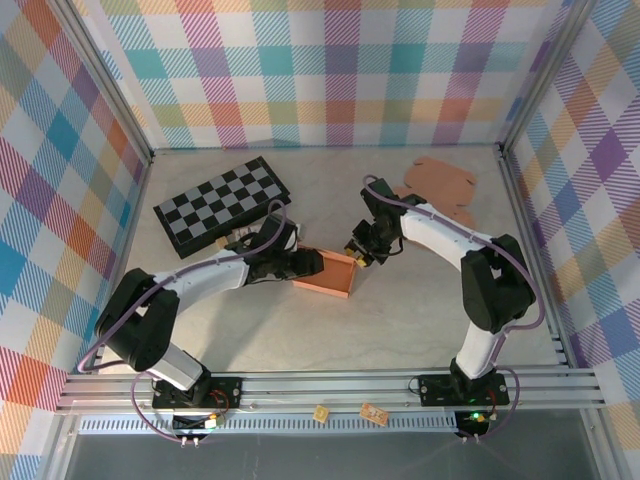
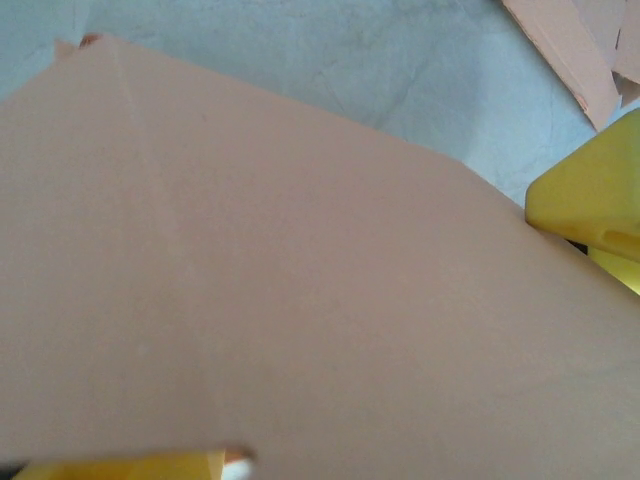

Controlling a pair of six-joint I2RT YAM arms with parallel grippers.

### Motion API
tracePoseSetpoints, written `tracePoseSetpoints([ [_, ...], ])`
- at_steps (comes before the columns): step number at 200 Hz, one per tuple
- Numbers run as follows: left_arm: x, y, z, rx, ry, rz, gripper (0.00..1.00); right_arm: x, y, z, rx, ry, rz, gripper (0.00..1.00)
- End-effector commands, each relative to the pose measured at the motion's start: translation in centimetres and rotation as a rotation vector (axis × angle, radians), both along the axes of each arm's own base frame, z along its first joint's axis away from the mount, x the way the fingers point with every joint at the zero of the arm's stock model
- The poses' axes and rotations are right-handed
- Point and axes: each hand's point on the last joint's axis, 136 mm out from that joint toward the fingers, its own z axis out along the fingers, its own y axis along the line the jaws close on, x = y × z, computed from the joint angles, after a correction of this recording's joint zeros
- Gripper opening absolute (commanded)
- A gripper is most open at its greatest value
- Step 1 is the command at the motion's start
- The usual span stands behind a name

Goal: Fold the paper box

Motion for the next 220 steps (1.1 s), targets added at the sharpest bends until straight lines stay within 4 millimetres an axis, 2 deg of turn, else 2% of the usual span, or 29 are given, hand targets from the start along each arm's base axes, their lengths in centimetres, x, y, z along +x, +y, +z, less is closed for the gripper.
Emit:
tracePoseSetpoints([
  [1, -0.9, -0.4, 1.4, -0.053, -0.012, -0.020, 0.52, -0.4, -0.3, -0.3, -0.019, -0.005, -0.027, 0.27],
  [45, -2.0, -1.1, 4.3, -0.153, -0.008, -0.030, 0.55, 0.0, 0.1, 0.3, -0.016, -0.035, -0.042, 0.27],
  [83, -4.0, -1.6, 7.4, -0.229, 0.028, -0.034, 0.56, 0.0, 0.3, 0.2, -0.013, -0.033, -0.044, 0.26],
  [114, -5.3, -0.4, 9.9, -0.214, 0.046, -0.006, 0.56, 0.1, 0.2, 0.1, -0.019, -0.034, -0.042, 0.26],
  [126, -5.2, 0.4, 11.6, -0.200, 0.021, 0.020, 0.57, 0.1, 0.2, 0.1, -0.017, -0.037, -0.042, 0.26],
  [143, -4.1, 1.9, 14.0, -0.164, -0.013, 0.081, 0.57, 0.1, 0.2, 0.1, -0.019, -0.038, -0.040, 0.26],
  [163, -1.9, 4.8, 15.4, -0.109, -0.005, 0.195, 0.53, 0.0, 0.0, 0.0, -0.028, -0.039, -0.036, 0.25],
  [179, 0.2, 7.3, 15.1, -0.073, 0.048, 0.289, 0.51, 0.0, 0.0, -0.1, -0.031, -0.040, -0.035, 0.25],
  [201, 2.5, 9.5, 14.5, 0.006, 0.069, 0.344, 0.52, 0.1, -0.1, -0.1, -0.035, -0.044, -0.033, 0.25],
  [220, 4.4, 10.4, 13.3, 0.013, 0.098, 0.366, 0.52, 0.1, -0.1, -0.2, -0.045, -0.046, -0.027, 0.25],
])
